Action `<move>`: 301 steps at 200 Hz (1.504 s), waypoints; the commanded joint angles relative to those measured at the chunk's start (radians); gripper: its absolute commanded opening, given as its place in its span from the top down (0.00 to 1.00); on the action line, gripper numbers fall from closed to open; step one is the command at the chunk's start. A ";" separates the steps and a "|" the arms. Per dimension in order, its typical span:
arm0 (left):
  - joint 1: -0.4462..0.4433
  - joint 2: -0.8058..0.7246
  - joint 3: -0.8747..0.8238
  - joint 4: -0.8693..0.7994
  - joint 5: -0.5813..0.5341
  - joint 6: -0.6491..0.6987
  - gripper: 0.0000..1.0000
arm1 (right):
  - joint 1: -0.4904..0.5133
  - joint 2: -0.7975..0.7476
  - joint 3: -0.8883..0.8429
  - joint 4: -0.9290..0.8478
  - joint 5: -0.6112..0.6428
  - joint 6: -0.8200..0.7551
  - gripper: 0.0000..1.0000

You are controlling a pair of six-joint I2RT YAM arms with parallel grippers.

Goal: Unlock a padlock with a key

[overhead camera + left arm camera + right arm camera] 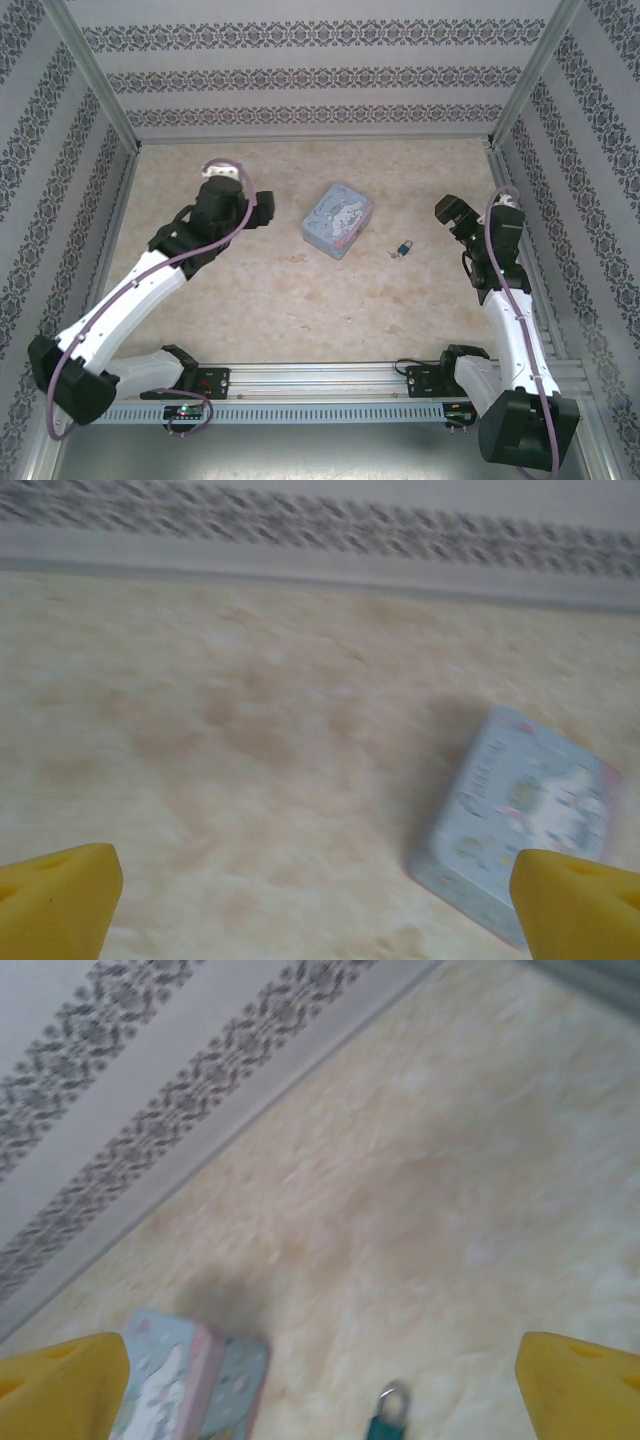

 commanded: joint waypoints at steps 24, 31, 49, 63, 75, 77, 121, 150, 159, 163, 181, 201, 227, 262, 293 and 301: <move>0.069 -0.142 -0.304 0.428 -0.259 0.298 0.00 | 0.046 0.047 -0.087 0.141 0.299 -0.166 0.02; 0.087 -0.150 -0.339 0.472 -0.251 0.338 0.00 | 0.074 0.069 -0.095 0.170 0.334 -0.225 0.02; 0.153 -0.148 -0.401 0.527 -0.236 0.368 0.00 | 0.140 0.135 -0.123 0.272 0.416 -0.335 0.02; 0.221 -0.145 -0.474 0.616 -0.200 0.341 0.00 | 0.161 0.184 -0.149 0.356 0.434 -0.376 0.02; 0.273 -0.125 -0.534 0.698 -0.168 0.326 0.00 | 0.168 0.223 -0.170 0.424 0.435 -0.397 0.02; 0.281 -0.118 -0.543 0.711 -0.168 0.324 0.00 | 0.169 0.228 -0.174 0.435 0.433 -0.400 0.02; 0.393 0.112 -0.668 1.019 -0.089 0.359 0.00 | 0.180 0.346 -0.229 0.639 0.429 -0.460 0.02; 0.406 0.234 -0.702 1.181 0.021 0.378 0.00 | 0.182 0.407 -0.275 0.801 0.373 -0.501 0.02; 0.406 0.272 -0.715 1.230 0.036 0.385 0.00 | 0.187 0.441 -0.297 0.891 0.349 -0.531 0.02; 0.406 0.285 -0.722 1.256 0.042 0.386 0.00 | 0.188 0.459 -0.302 0.928 0.340 -0.536 0.02; 0.409 0.352 -0.741 1.346 0.061 0.388 0.00 | 0.193 0.574 -0.362 1.115 0.280 -0.568 0.02; 0.425 0.394 -0.734 1.363 0.110 0.386 0.00 | 0.203 0.621 -0.343 1.156 0.203 -0.610 0.02; 0.462 0.431 -0.675 1.268 0.218 0.379 0.01 | 0.191 0.634 -0.283 1.078 0.173 -0.595 0.02; 0.496 0.438 -0.662 1.258 0.280 0.367 0.01 | 0.162 0.625 -0.266 1.034 0.145 -0.569 0.02; 0.495 0.439 -0.666 1.267 0.278 0.369 0.01 | 0.193 0.613 -0.277 1.038 0.229 -0.584 0.02; 0.495 0.440 -0.668 1.273 0.277 0.370 0.00 | 0.193 0.612 -0.274 1.031 0.235 -0.581 0.02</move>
